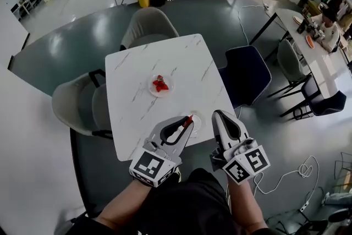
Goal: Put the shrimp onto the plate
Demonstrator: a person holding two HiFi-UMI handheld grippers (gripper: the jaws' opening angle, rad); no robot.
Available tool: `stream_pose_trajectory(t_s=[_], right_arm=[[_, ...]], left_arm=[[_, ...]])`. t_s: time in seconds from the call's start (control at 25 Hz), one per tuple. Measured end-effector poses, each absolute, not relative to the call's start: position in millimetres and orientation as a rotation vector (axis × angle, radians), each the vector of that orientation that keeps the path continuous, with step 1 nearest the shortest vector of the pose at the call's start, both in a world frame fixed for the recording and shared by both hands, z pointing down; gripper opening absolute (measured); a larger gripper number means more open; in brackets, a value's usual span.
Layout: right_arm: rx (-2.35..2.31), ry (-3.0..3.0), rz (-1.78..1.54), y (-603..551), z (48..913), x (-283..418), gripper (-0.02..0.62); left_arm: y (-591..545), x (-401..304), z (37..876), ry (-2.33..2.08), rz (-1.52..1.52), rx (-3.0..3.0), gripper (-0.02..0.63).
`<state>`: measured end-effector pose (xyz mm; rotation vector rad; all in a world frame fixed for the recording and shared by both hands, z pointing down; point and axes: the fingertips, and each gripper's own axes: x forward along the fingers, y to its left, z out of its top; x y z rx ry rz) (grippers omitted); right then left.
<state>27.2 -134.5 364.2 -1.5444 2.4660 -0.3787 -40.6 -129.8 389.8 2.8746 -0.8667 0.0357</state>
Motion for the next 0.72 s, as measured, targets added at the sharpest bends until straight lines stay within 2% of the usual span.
stream_pose_trajectory(t_s=[0.72], right_arm=[[-1.617, 2.495, -0.531, -203.4, 452.0, 59.6, -0.002]], left_arm=[[-187.4, 6.6, 495.6, -0.731, 0.352, 2.936, 0.057]])
